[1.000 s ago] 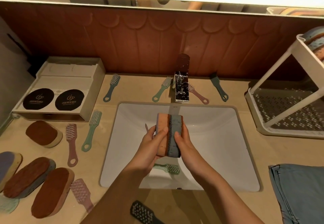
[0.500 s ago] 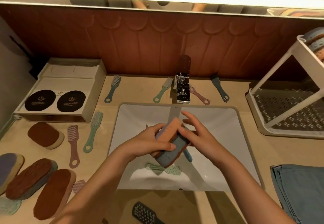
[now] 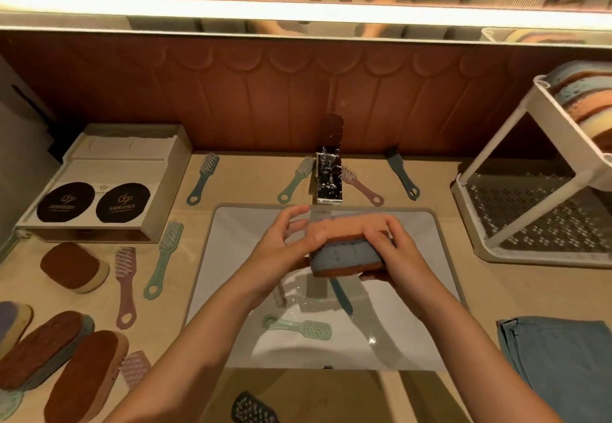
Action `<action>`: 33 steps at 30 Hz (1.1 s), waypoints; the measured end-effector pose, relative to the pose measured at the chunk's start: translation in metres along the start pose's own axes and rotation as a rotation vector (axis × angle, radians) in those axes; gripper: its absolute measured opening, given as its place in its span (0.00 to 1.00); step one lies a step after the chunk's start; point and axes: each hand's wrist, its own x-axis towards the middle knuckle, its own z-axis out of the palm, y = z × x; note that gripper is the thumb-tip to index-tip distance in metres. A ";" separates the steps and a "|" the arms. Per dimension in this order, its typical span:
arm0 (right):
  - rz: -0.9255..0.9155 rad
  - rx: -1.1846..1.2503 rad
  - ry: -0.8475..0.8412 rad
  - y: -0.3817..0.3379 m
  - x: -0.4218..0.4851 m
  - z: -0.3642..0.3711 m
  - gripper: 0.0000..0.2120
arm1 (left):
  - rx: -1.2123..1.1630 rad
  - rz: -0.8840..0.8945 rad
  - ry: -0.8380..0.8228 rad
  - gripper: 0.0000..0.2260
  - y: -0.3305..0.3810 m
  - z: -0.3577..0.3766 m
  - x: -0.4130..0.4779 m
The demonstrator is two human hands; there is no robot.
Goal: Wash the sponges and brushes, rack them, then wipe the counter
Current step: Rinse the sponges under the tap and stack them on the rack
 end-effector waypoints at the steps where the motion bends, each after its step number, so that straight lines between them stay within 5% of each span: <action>1: 0.008 0.037 0.029 -0.002 -0.001 -0.006 0.13 | 0.016 0.036 -0.010 0.33 0.004 0.008 -0.001; 12: -0.003 0.217 0.087 -0.039 -0.017 -0.084 0.16 | 0.707 0.409 0.068 0.35 0.046 0.096 0.012; 20: -0.056 0.024 -0.096 -0.087 -0.033 -0.155 0.22 | 0.727 0.678 0.099 0.33 0.100 0.148 0.025; 33: -0.300 0.067 0.079 -0.149 -0.031 -0.283 0.19 | 0.644 0.815 0.013 0.35 0.165 0.263 0.077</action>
